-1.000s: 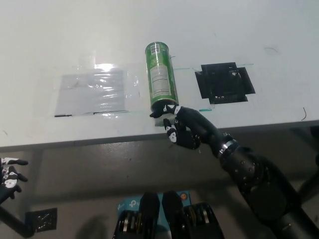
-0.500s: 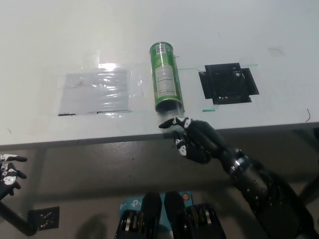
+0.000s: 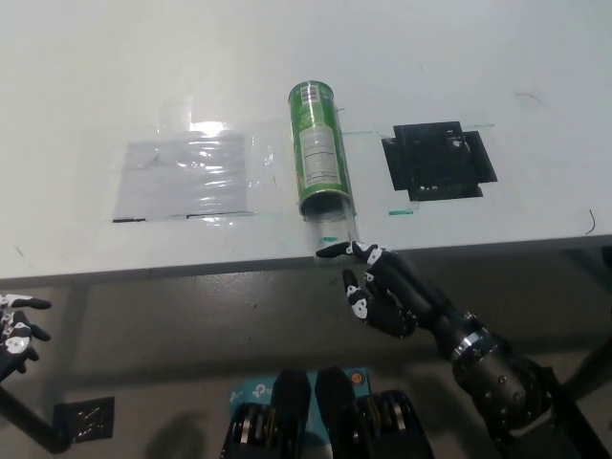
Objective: The robot uses its right hand finger to pull out the chips tray kept inside a container in the middle of the desk
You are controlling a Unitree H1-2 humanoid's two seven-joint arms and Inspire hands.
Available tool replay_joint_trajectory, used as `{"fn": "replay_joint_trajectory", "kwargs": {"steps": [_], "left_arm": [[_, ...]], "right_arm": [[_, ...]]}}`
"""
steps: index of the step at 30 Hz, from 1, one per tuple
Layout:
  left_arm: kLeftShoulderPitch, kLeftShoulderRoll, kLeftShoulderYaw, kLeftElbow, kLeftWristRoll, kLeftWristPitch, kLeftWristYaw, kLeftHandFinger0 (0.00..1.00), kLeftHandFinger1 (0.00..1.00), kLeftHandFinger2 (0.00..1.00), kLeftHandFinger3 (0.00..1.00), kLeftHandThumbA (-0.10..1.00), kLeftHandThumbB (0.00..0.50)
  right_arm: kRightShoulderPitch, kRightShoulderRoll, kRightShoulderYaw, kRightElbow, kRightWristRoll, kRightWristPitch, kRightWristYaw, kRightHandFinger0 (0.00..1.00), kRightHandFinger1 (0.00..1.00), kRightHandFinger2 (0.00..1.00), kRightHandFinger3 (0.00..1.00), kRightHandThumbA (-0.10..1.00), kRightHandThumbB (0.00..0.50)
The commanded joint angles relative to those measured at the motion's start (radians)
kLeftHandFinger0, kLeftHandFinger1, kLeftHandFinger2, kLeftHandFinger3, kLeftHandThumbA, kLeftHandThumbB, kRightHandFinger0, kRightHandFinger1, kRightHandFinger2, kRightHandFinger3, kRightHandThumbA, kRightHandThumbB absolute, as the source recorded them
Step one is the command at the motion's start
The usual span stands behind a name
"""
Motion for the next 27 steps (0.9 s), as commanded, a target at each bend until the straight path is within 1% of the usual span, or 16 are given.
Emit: {"fn": "replay_joint_trajectory", "kwargs": {"steps": [1, 2, 4, 6, 8, 11, 14, 15, 18, 19, 20, 21, 24, 26, 27], "left_arm": [[-0.012, 0.04, 0.01, -0.034, 0.004, -0.001, -0.007, 0.28, 0.32, 0.39, 0.57, 0.11, 0.0], [-0.012, 0.038, 0.012, -0.035, 0.002, -0.002, -0.007, 0.28, 0.32, 0.39, 0.57, 0.11, 0.0], [-0.013, 0.037, 0.011, -0.033, 0.0, -0.004, -0.009, 0.28, 0.32, 0.39, 0.57, 0.11, 0.0], [-0.014, 0.036, 0.011, -0.025, -0.003, -0.013, -0.012, 0.28, 0.32, 0.39, 0.57, 0.11, 0.0], [-0.014, 0.034, 0.012, -0.025, -0.004, -0.011, -0.013, 0.27, 0.31, 0.38, 0.56, 0.1, 0.0], [-0.015, 0.033, 0.014, -0.033, -0.006, 0.002, -0.013, 0.27, 0.31, 0.39, 0.57, 0.11, 0.0], [-0.014, 0.033, 0.013, -0.036, -0.001, -0.001, -0.012, 0.27, 0.31, 0.38, 0.57, 0.1, 0.0], [-0.016, 0.033, 0.014, -0.028, -0.003, -0.009, -0.013, 0.28, 0.31, 0.39, 0.58, 0.1, 0.0], [-0.017, 0.032, 0.013, -0.029, 0.001, -0.006, -0.011, 0.27, 0.32, 0.4, 0.59, 0.1, 0.0], [-0.017, 0.032, 0.013, -0.028, 0.0, -0.006, -0.011, 0.27, 0.32, 0.4, 0.59, 0.1, 0.0], [-0.018, 0.032, 0.013, -0.027, 0.0, -0.006, -0.011, 0.27, 0.31, 0.4, 0.59, 0.1, 0.0], [-0.018, 0.03, 0.015, -0.025, -0.006, -0.006, -0.012, 0.27, 0.31, 0.4, 0.59, 0.1, 0.0], [-0.014, 0.034, 0.016, -0.028, -0.002, -0.013, -0.012, 0.26, 0.3, 0.39, 0.58, 0.1, 0.0], [-0.016, 0.034, 0.015, -0.024, 0.002, -0.011, -0.011, 0.27, 0.31, 0.39, 0.58, 0.11, 0.0], [-0.017, 0.034, 0.014, -0.019, 0.004, -0.018, -0.012, 0.28, 0.31, 0.39, 0.58, 0.11, 0.0]], "right_arm": [[0.041, -0.014, -0.02, 0.001, 0.017, 0.07, 0.027, 0.0, 0.0, 0.74, 0.78, -0.1, 0.192], [0.044, -0.012, -0.021, 0.002, 0.019, 0.067, 0.024, 0.0, 0.0, 0.73, 0.77, -0.1, 0.199], [0.051, -0.009, -0.025, 0.0, 0.022, 0.069, 0.024, 0.0, 0.0, 0.73, 0.77, -0.1, 0.197], [0.062, -0.006, -0.026, -0.016, 0.02, 0.09, 0.029, 0.0, 0.0, 0.74, 0.77, -0.1, 0.188], [0.068, -0.006, -0.028, -0.017, 0.024, 0.088, 0.032, 0.0, 0.0, 0.75, 0.78, -0.1, 0.186], [0.09, -0.001, -0.04, -0.012, 0.04, 0.051, 0.013, 0.0, 0.0, 0.71, 0.75, -0.1, 0.208], [0.103, -0.001, -0.049, -0.024, 0.046, 0.057, 0.01, 0.0, 0.0, 0.71, 0.74, -0.1, 0.214], [0.12, -0.007, -0.062, -0.052, 0.064, 0.057, 0.013, 0.0, 0.0, 0.71, 0.75, -0.1, 0.215], [0.14, -0.012, -0.074, -0.093, 0.064, 0.083, 0.016, 0.0, 0.0, 0.7, 0.76, -0.1, 0.219], [0.148, -0.013, -0.078, -0.107, 0.072, 0.095, 0.024, 0.01, 0.01, 0.71, 0.77, -0.1, 0.214], [0.151, -0.014, -0.081, -0.115, 0.075, 0.101, 0.028, 0.0, 0.0, 0.72, 0.77, -0.1, 0.213], [0.17, -0.018, -0.088, -0.148, 0.075, 0.122, 0.031, 0.0, 0.0, 0.71, 0.77, -0.1, 0.212], [0.194, -0.022, -0.098, -0.187, 0.084, 0.141, 0.038, 0.0, 0.0, 0.71, 0.77, -0.1, 0.21], [0.21, -0.021, -0.109, -0.205, 0.099, 0.155, 0.04, 0.0, 0.0, 0.68, 0.75, -0.1, 0.221], [0.216, -0.02, -0.112, -0.214, 0.1, 0.163, 0.041, 0.0, 0.0, 0.68, 0.75, -0.1, 0.218]]}}
